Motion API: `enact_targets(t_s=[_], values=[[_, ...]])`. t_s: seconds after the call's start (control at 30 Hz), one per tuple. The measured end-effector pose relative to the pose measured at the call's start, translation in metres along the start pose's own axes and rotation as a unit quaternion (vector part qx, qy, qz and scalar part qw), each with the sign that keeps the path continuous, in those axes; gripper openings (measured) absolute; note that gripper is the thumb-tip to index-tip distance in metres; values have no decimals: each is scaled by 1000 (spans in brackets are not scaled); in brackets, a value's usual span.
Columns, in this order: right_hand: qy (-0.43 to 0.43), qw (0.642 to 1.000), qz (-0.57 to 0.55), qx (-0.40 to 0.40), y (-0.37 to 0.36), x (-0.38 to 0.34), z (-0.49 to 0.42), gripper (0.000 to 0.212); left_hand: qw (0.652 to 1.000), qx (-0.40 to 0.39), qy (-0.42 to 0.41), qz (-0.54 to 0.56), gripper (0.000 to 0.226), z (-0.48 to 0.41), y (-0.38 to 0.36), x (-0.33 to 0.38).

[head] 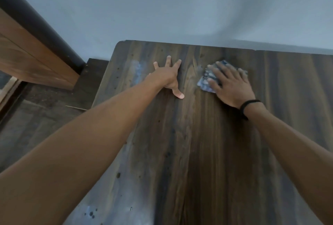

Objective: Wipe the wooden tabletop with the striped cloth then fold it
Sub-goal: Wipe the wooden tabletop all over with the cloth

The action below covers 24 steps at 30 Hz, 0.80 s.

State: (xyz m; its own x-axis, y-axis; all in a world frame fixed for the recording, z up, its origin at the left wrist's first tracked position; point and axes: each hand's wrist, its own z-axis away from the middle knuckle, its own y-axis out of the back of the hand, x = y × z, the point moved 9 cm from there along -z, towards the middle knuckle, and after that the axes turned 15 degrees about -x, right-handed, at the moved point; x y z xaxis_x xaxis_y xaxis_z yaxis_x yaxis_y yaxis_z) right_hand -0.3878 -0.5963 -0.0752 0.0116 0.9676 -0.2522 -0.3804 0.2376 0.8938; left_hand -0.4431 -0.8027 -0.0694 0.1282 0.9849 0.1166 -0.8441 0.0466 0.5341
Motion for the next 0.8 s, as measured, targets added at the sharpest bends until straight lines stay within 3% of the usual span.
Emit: enact_targets(t_s=[0.13,0.3,0.43,0.6,0.8], values=[[-130,988,-84,22,27,30,-34,59,1000,7,-9,8,141,1,3,0],[9,1000,3,-13,9,-11,-35,58,1000,18,-19,4,140,3,2,1],[-112,990,-76,25,35,18,-59,59,1000,16,-15,10,141,1,4,0],[3,1000,1,-18,15,-25,-57,59,1000,16,-19,8,143,-2,2,0],[-88,995,-55,-3,31,-10,-73,59,1000,14,-17,18,144,-4,3,-1]])
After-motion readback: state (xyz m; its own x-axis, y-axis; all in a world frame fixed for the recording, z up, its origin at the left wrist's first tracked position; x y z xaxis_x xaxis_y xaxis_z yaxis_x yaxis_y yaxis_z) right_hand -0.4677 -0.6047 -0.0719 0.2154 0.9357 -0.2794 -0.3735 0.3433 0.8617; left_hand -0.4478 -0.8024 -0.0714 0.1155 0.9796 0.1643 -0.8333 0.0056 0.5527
